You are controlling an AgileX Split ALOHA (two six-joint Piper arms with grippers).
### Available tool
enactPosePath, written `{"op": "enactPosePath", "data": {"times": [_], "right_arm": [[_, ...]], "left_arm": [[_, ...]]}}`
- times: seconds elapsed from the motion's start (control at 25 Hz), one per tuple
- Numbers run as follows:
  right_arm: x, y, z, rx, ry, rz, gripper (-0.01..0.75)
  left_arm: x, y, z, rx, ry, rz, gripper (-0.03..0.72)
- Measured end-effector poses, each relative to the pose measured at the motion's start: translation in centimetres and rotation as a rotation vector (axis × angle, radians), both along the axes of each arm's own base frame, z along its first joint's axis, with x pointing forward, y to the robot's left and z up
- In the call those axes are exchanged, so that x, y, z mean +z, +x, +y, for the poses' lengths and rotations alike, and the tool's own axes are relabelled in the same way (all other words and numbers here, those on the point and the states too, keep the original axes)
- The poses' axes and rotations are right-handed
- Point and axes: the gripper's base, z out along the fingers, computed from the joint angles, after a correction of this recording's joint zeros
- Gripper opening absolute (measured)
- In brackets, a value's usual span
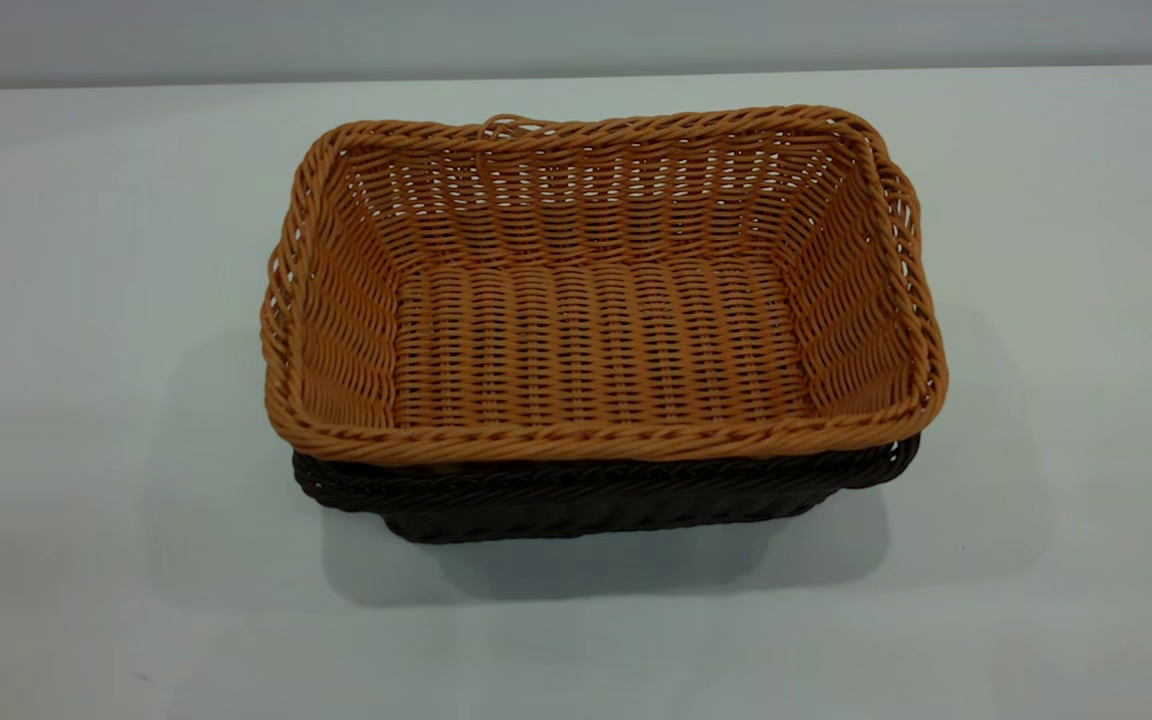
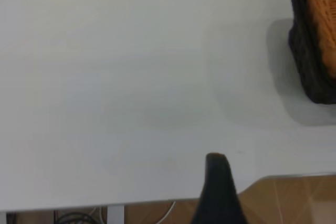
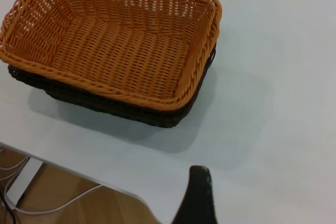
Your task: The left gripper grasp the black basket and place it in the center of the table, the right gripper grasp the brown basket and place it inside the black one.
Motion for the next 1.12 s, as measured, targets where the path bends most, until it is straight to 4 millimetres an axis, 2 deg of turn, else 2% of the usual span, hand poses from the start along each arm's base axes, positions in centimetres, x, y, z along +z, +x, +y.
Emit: {"op": "enactPosePath", "data": {"times": [0.2,0.4,1.12], "right_arm": [[0.01,0.18,0.20,-0.107,0.007,0.001,0.565],[0.02,0.38,0.36,-0.208,0.012,0.001,0.565],[0.03,0.40,0.41,-0.217,0.016,0.001,0.565]], "left_arm": [[-0.02,-0.26,0.16,-0.090,0.001,-0.016,0.489],[-0.02,-0.27,0.19,-0.108,0.001,-0.016,0.489],[-0.02,-0.27,0.19,-0.108,0.001,-0.016,0.489]]}}
